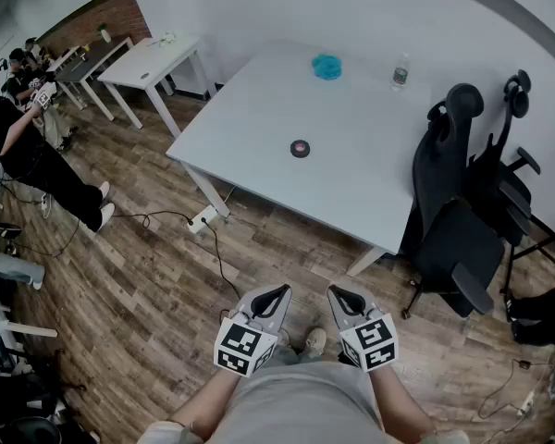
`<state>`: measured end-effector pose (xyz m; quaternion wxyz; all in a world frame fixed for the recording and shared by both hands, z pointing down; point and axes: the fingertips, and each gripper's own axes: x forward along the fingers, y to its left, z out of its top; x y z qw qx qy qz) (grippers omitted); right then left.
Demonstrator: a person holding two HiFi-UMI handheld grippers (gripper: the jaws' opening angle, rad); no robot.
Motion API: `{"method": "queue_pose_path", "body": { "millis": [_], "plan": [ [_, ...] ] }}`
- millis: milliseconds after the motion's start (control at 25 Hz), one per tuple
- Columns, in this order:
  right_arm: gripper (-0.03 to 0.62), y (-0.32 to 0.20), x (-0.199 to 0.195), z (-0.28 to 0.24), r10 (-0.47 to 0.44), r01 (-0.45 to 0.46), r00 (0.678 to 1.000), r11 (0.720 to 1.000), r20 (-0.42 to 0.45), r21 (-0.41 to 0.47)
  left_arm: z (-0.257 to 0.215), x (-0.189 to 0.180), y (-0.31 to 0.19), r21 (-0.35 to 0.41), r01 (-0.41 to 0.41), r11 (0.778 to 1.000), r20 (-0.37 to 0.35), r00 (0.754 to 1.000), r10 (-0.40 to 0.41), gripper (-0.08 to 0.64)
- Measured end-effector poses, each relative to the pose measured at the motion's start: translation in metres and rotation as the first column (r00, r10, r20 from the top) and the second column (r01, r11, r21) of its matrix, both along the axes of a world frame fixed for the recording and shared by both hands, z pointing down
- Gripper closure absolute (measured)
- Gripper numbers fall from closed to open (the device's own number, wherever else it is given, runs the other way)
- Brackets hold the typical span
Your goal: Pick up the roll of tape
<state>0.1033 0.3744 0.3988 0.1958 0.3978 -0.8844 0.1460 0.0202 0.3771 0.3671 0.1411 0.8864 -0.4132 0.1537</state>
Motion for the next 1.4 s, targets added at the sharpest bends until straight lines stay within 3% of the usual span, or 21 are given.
{"method": "queue_pose_path", "body": {
  "millis": [480,1000,1400],
  "plan": [
    [0.586,-0.013,-0.025,-0.005,-0.015,0.015,0.999,1.0,-0.032,0.005,-0.012,-0.014,-0.012,0.033,-0.035,0.999,-0.013,0.999,0.036,0.541],
    [0.584,-0.018,-0.07,-0.02,0.017,-0.016,1.0,0.998,-0.013,0.061,-0.018,-0.058,-0.011,0.06,-0.04,0.997,-0.045,0.998,0.043,0.541],
    [0.584,-0.012,-0.086,-0.011,0.048,-0.047,0.999,0.998,-0.015,0.041,-0.005,-0.079,-0.006,0.037,-0.053,0.998,-0.056,0.997,0.055,0.541]
  ]
}}
